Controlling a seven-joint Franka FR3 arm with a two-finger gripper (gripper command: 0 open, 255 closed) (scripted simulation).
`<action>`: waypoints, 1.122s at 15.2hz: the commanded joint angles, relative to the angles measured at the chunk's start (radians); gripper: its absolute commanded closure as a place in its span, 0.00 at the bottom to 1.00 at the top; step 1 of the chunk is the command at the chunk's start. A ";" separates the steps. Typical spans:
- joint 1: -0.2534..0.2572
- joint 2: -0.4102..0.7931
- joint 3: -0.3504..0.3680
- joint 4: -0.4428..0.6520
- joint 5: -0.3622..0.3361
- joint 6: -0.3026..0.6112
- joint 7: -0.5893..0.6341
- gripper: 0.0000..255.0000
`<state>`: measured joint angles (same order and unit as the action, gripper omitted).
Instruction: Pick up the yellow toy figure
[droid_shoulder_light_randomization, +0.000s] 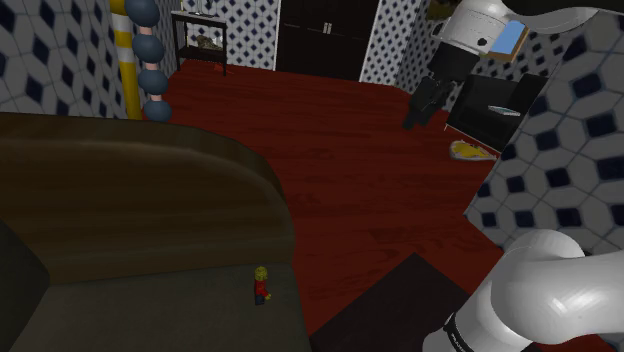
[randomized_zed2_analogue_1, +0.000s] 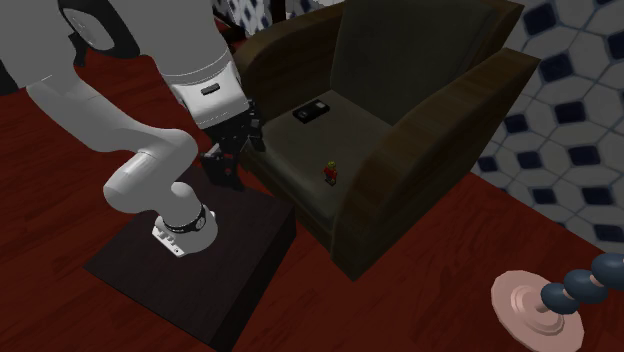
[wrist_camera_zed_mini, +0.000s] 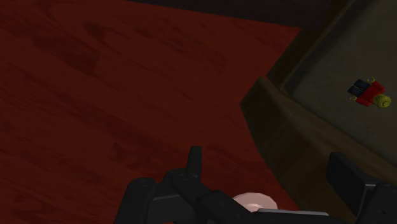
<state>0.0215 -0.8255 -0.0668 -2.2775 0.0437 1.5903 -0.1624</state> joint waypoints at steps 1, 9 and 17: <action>0.000 0.000 0.000 0.000 0.000 0.000 0.000 0.00; 0.037 -0.023 0.165 -0.187 0.082 0.163 0.164 0.00; 0.086 0.054 0.347 -0.295 0.172 0.351 0.331 0.00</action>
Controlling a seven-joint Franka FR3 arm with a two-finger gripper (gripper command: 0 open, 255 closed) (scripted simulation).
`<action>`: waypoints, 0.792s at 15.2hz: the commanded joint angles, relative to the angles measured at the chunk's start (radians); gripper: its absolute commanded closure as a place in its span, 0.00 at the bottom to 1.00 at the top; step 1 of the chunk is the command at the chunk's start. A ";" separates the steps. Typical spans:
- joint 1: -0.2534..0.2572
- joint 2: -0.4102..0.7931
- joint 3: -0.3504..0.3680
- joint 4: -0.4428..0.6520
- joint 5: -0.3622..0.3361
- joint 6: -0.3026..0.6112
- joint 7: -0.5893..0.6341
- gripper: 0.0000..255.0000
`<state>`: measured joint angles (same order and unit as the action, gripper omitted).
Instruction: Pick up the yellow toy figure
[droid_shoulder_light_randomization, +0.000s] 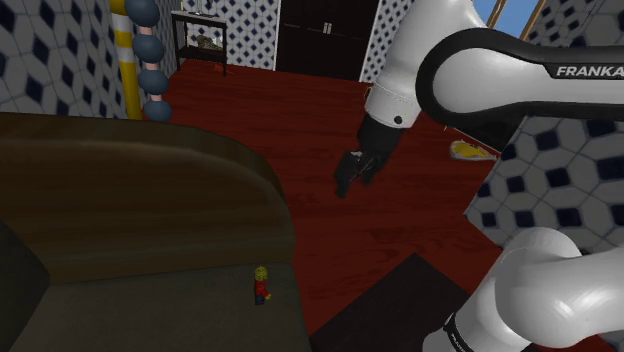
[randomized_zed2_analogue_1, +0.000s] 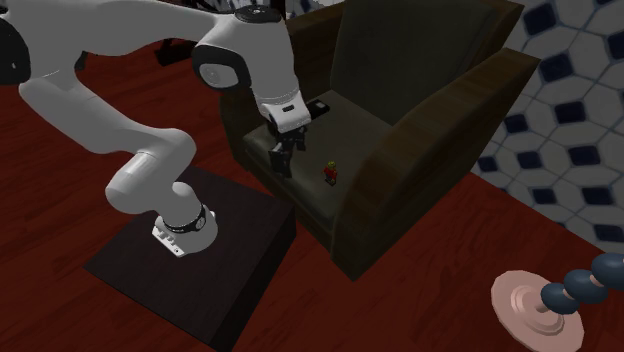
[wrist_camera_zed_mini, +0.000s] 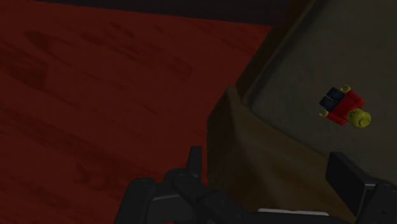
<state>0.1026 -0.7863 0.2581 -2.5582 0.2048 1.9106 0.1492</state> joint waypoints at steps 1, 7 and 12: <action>0.010 0.032 0.046 -0.022 0.020 0.056 0.041 0.00; 0.025 0.175 0.197 -0.038 0.062 0.216 0.176 0.00; 0.006 0.338 0.333 -0.012 0.049 0.352 0.307 0.00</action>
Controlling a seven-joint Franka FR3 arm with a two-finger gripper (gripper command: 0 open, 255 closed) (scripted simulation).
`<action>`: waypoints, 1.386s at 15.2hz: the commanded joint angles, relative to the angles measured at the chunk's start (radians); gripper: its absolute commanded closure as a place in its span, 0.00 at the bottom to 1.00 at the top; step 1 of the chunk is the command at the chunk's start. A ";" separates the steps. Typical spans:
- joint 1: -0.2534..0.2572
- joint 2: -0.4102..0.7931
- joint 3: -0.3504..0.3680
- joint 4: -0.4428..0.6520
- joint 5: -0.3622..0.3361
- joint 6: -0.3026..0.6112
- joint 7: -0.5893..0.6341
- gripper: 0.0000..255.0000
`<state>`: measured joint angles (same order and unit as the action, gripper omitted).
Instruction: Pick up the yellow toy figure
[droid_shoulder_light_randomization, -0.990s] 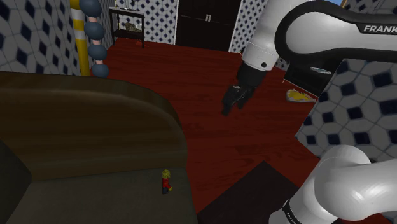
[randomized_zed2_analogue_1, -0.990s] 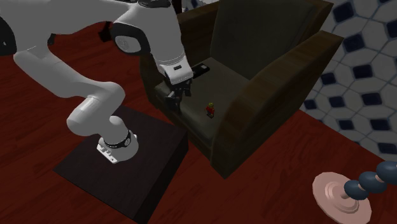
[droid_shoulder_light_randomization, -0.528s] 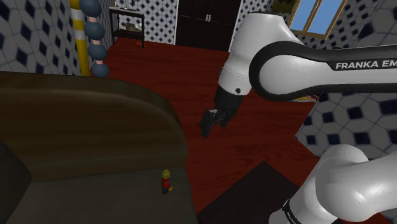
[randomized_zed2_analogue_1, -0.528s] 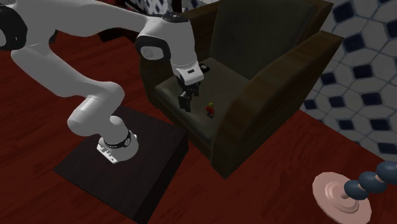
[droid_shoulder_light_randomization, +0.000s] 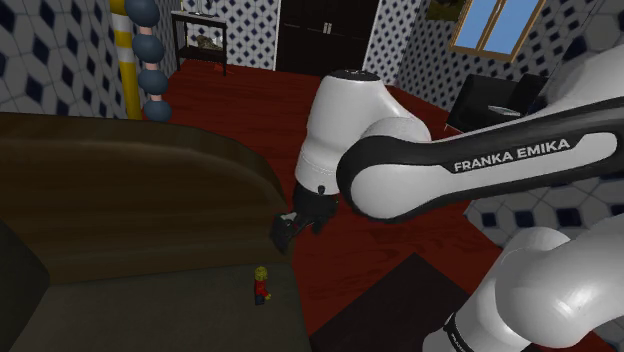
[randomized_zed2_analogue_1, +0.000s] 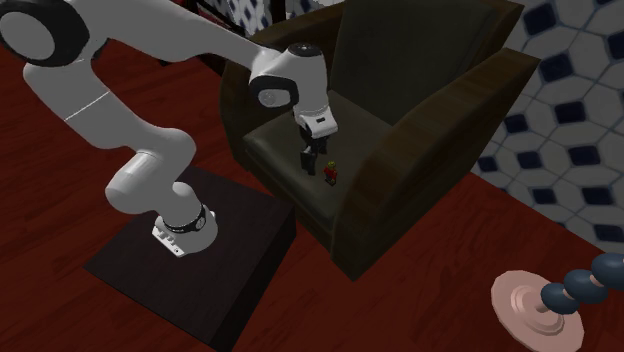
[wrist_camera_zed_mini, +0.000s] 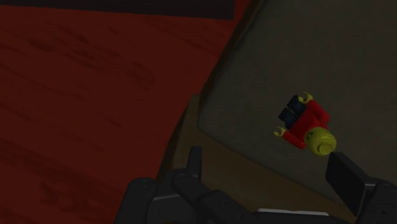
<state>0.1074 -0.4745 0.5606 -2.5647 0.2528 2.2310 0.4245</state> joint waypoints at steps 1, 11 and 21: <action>-0.007 0.064 0.059 0.004 -0.011 0.059 0.063 0.00; -0.111 0.386 0.257 0.070 -0.256 0.261 0.362 0.00; -0.124 0.443 0.265 0.059 -0.329 0.310 0.417 1.00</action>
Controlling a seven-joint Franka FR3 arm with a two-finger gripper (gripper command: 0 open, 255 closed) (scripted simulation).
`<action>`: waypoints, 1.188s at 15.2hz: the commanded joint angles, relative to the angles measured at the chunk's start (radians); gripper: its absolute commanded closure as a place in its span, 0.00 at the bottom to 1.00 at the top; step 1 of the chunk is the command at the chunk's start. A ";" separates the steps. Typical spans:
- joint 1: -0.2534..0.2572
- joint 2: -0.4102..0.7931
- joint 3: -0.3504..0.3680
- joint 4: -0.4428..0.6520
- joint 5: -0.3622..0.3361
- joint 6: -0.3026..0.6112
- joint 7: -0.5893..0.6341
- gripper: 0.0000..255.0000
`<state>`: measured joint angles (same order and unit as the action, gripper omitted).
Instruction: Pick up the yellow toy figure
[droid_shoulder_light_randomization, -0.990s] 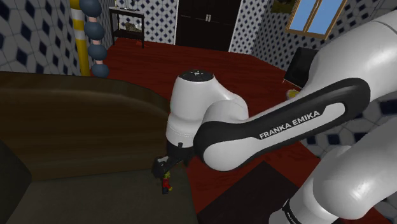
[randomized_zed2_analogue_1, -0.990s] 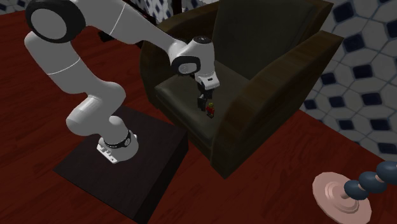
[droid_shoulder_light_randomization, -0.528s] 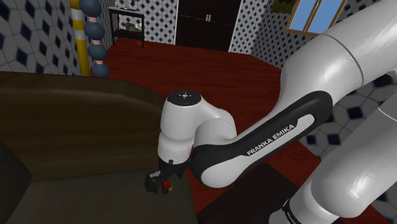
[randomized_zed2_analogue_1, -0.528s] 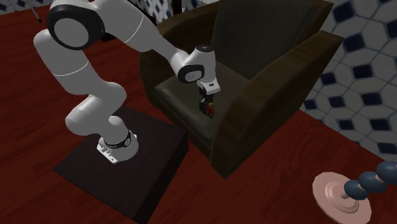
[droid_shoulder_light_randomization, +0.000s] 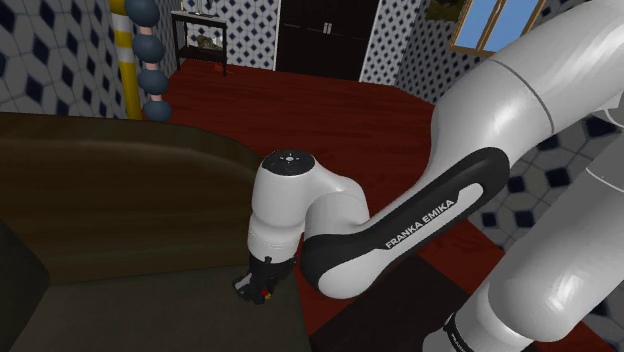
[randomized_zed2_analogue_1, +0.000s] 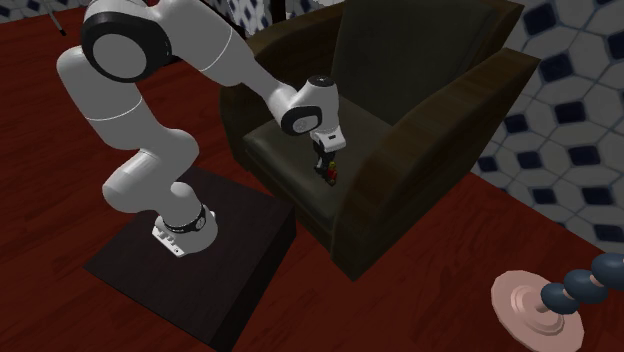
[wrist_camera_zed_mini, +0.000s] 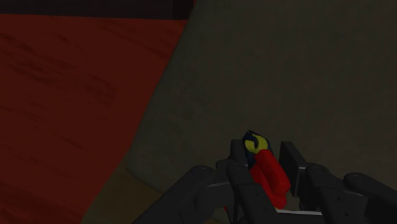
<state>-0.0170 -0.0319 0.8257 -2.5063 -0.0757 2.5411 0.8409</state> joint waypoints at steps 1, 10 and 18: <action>0.000 0.000 0.000 0.000 0.000 0.000 0.000 1.00; 0.013 -0.064 -0.007 0.013 0.081 -0.055 -0.060 1.00; 0.045 -0.171 -0.044 0.052 0.185 -0.177 -0.143 1.00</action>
<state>0.0248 -0.1917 0.7877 -2.4596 0.0998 2.3797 0.7075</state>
